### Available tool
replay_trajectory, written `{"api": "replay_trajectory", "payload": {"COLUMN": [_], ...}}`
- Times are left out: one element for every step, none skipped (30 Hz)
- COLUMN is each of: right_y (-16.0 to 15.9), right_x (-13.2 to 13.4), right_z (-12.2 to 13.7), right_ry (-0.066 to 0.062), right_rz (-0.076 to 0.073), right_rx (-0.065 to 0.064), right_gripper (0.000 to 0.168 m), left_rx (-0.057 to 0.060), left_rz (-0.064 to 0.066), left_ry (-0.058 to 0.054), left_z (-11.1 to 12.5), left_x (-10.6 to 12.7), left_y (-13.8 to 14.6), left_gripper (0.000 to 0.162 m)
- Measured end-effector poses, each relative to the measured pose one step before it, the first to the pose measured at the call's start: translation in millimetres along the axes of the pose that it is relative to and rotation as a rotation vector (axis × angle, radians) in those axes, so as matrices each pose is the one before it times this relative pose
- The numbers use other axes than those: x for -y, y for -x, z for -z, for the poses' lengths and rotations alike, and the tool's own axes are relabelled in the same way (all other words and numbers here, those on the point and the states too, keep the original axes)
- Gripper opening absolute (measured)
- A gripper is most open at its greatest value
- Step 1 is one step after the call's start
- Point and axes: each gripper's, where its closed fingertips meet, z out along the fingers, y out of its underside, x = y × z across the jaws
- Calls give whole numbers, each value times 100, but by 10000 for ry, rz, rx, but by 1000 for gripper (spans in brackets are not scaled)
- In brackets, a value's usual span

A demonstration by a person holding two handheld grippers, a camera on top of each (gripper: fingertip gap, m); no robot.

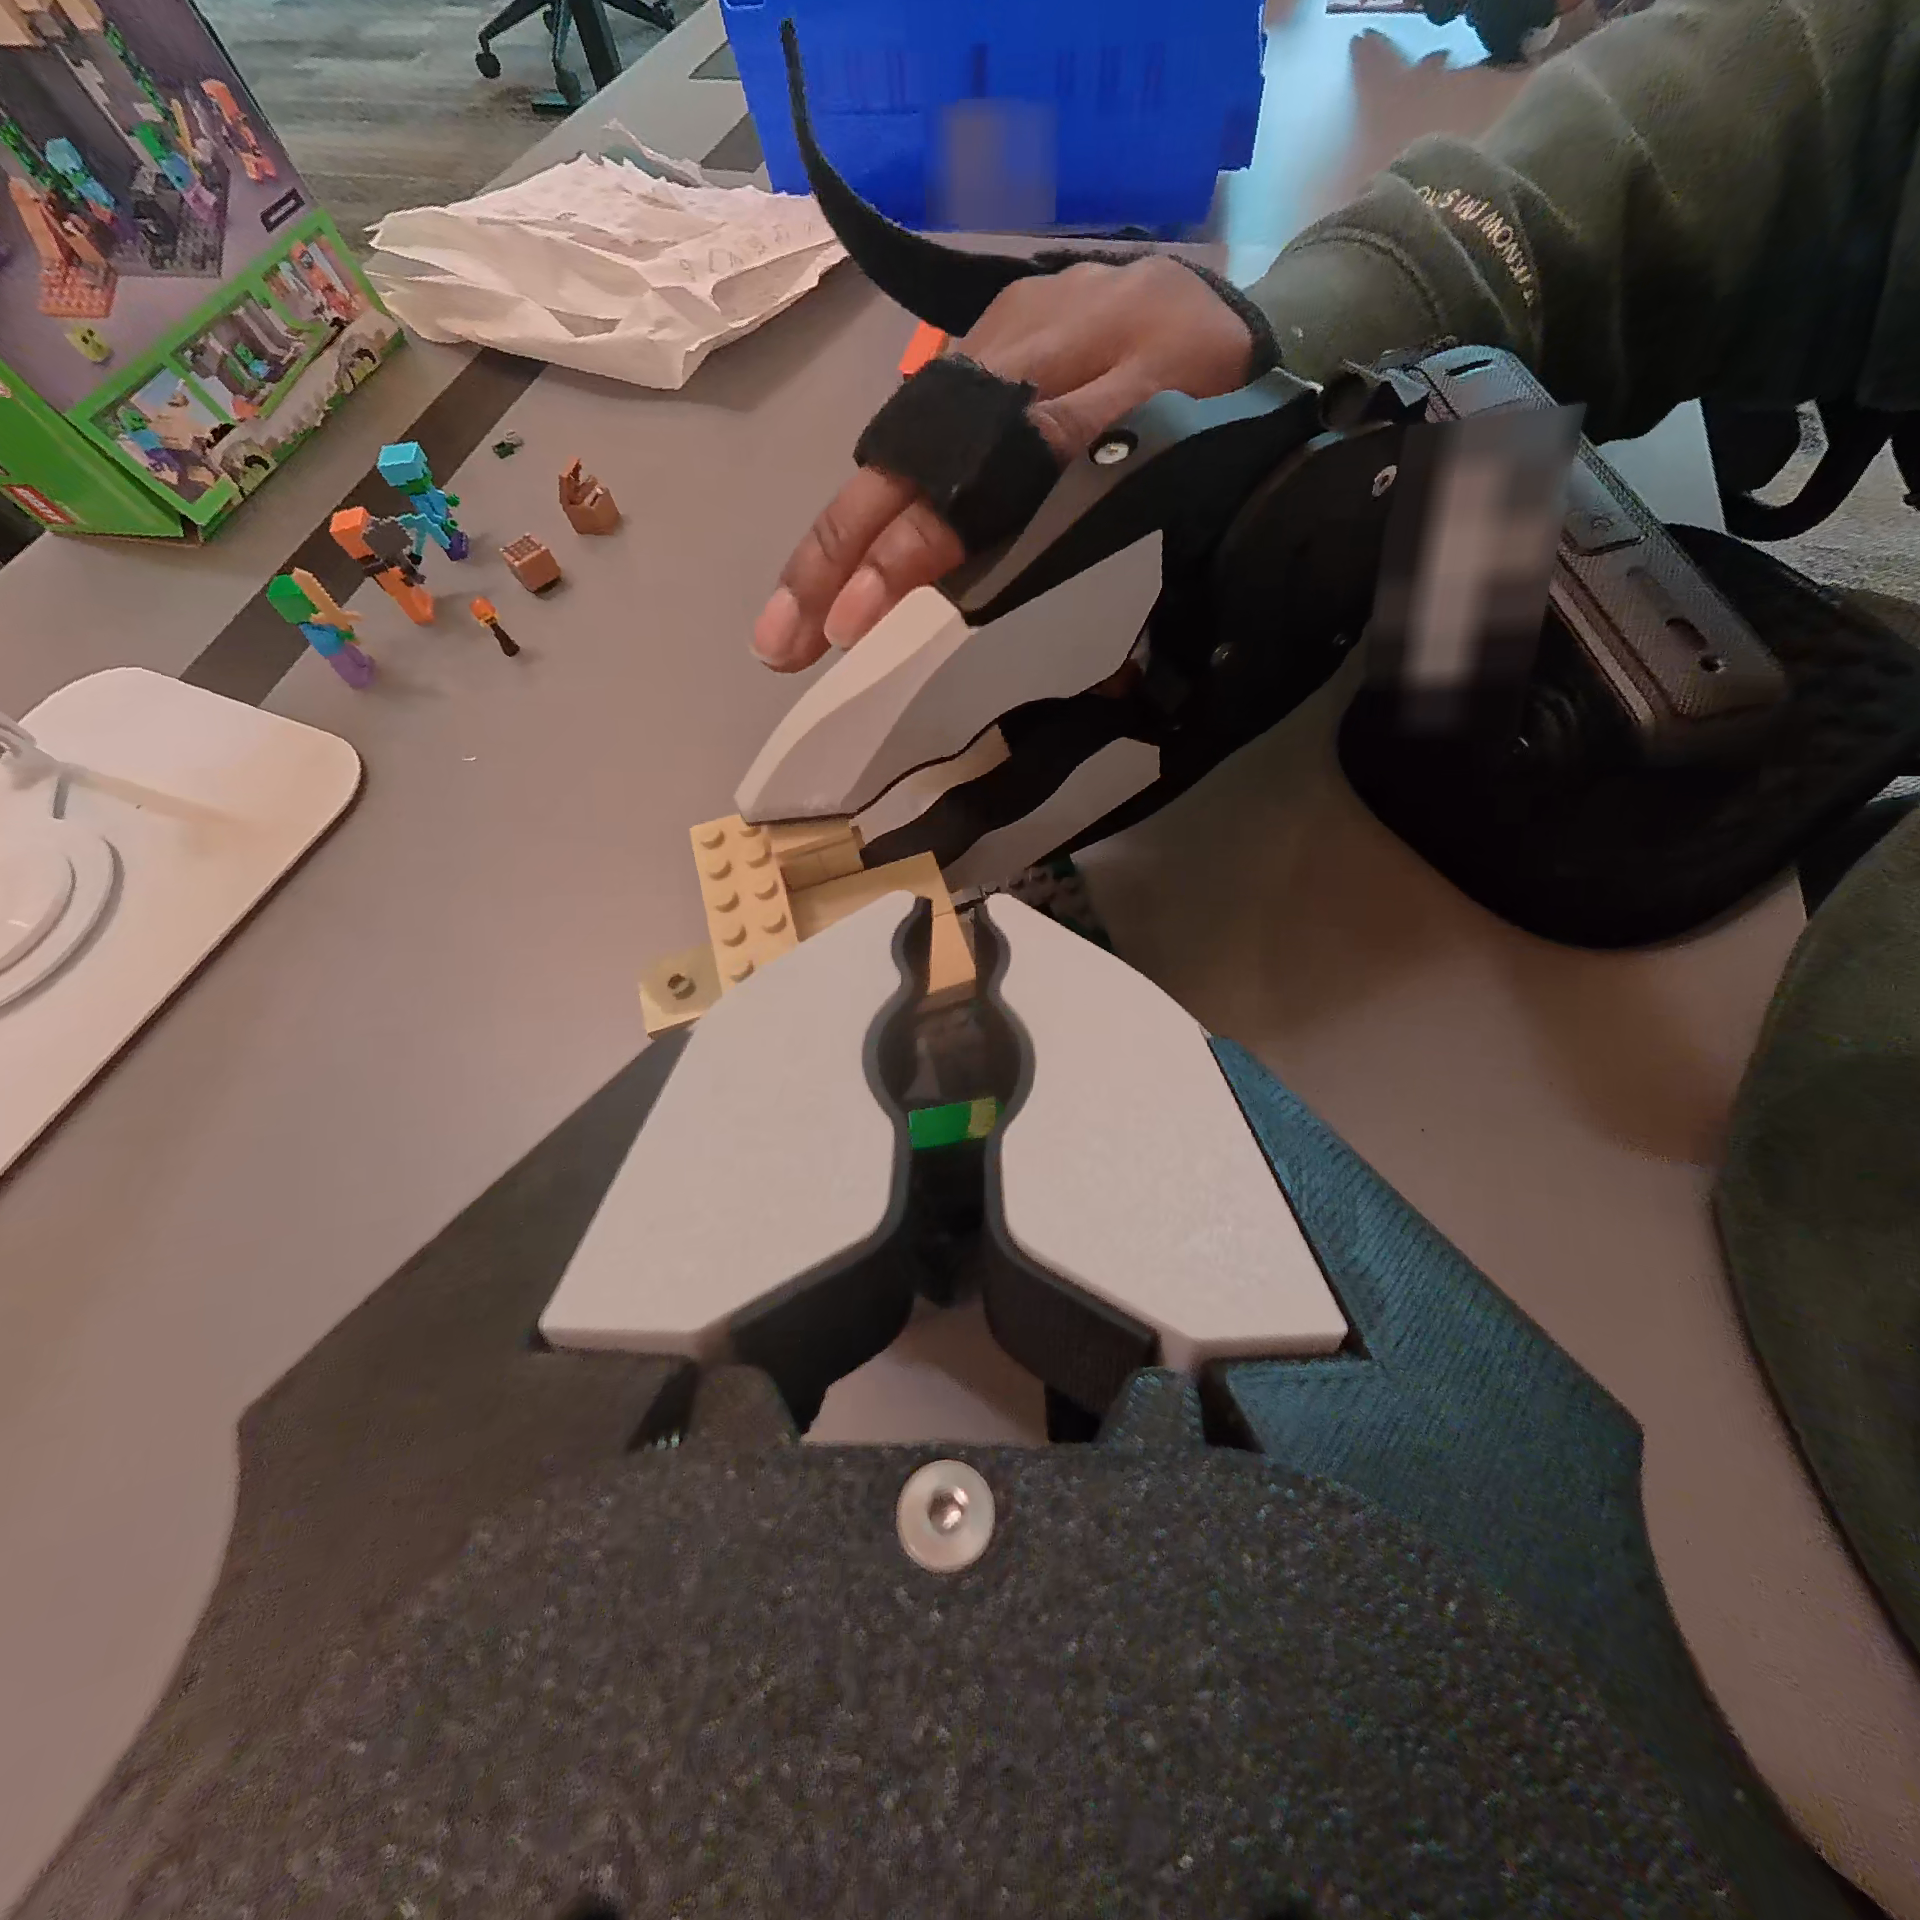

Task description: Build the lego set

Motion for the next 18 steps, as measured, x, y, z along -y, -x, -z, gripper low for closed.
{"api": "replay_trajectory", "payload": {"right_y": [2,3,18,0,-6,-2,-8,3,2,8,23,17,15,10,2,12,18,19], "right_x": [15,-2,-1,-13,-24,-8,-20,-1,-15,3,6,-1,6,11,26,8,15,10], "right_z": [-17,-20,-25,-37,-33,-36,-30,-11,4,9,38,27,20,9,-4,-15,5,18], "right_ry": [6,9,20,29,44,48,30,25,31,22,8,9,16,16,18,19,1,7], "right_rz": [-40,-25,14,29,38,46,22,7,24,14,10,14,-18,-31,-15,-2,16,-9], "right_rx": [43,46,56,68,54,38,20,1,-8,6,3,-13,0,-3,-22,-44,-72,-94], "right_gripper": [30,30,30,30,29,29,29,29,29,29,29,29,29,29,29,29,29,29], "left_rx": [-9,-10,-5,-4,-7,-3,-7,-5,-2,-11,-11,0,-2,-5,1,2,7,8], "left_rz": [-8,-2,-1,0,-3,-4,-3,-5,-5,5,2,-6,-10,-6,-5,-3,-3,-2], "left_ry": [-13,-16,-13,-4,5,3,1,-6,-19,-18,-7,0,-2,-4,-1,4,4,-1], "left_z": [-9,-2,-9,-3,-19,-21,-22,-9,-10,-17,-9,-10,-11,-12,-7,3,3,35], "left_x": [41,40,40,6,-3,-1,2,24,36,38,23,8,10,12,-4,-5,-4,5], "left_y": [-33,-30,-24,-15,-27,-20,-25,-22,-18,-27,-24,-25,-24,-31,-25,-5,-8,1], "left_gripper": [7,7,7,7,7,7,7,7,7,7,7,7,7,7,7,7,7,7]}}
